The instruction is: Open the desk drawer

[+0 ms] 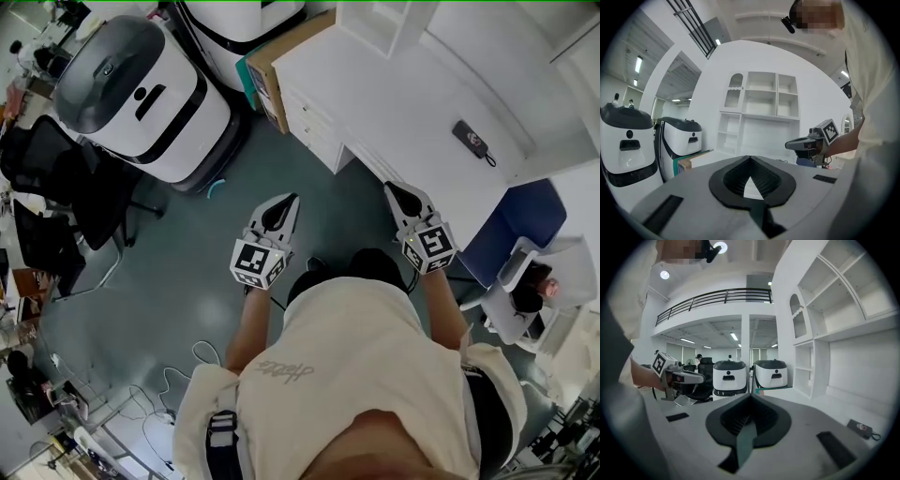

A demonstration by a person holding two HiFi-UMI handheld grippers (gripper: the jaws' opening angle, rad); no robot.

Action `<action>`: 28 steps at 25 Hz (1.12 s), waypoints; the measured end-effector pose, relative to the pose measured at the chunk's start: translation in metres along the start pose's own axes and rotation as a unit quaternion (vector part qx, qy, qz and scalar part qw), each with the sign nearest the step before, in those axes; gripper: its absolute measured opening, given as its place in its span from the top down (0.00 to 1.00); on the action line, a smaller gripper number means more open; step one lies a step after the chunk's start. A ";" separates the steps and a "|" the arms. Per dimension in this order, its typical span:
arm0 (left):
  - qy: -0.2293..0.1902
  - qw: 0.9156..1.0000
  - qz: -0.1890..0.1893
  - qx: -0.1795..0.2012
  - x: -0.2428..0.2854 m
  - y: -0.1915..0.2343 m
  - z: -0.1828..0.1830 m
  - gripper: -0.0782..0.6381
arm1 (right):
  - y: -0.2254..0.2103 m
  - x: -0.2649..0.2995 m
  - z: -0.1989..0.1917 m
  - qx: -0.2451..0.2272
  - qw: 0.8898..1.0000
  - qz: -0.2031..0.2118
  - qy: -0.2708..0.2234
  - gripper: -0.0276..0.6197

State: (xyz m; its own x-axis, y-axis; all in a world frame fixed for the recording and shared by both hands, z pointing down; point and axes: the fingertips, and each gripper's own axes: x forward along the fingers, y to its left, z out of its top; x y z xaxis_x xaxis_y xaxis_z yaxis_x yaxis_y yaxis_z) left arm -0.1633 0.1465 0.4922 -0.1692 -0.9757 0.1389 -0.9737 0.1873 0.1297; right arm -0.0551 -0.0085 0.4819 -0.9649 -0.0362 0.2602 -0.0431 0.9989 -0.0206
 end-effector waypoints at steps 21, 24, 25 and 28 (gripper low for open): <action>0.041 0.989 -0.134 0.048 0.223 -0.037 0.039 0.89 | -0.171 0.016 -0.033 0.067 0.996 -0.064 0.003 0.96; 0.042 0.986 -0.150 0.050 0.251 -0.045 0.041 0.89 | -0.194 0.014 -0.038 0.074 0.994 -0.076 0.005 0.96; 0.044 0.985 -0.157 0.051 0.260 -0.048 0.040 0.89 | -0.201 0.012 -0.040 0.075 0.994 -0.079 0.006 0.96; 0.051 0.981 -0.180 0.052 0.284 -0.060 0.033 0.89 | -0.217 0.007 -0.046 0.070 0.993 -0.093 0.011 0.96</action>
State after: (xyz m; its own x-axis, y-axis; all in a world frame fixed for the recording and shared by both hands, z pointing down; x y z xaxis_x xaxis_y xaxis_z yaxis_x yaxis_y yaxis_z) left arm -0.1574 -0.1453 0.4914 0.1997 -0.9592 0.2004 -0.9787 -0.1853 0.0884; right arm -0.0407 -0.2245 0.5329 -0.9306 -0.2184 0.2938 -0.2581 0.9605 -0.1037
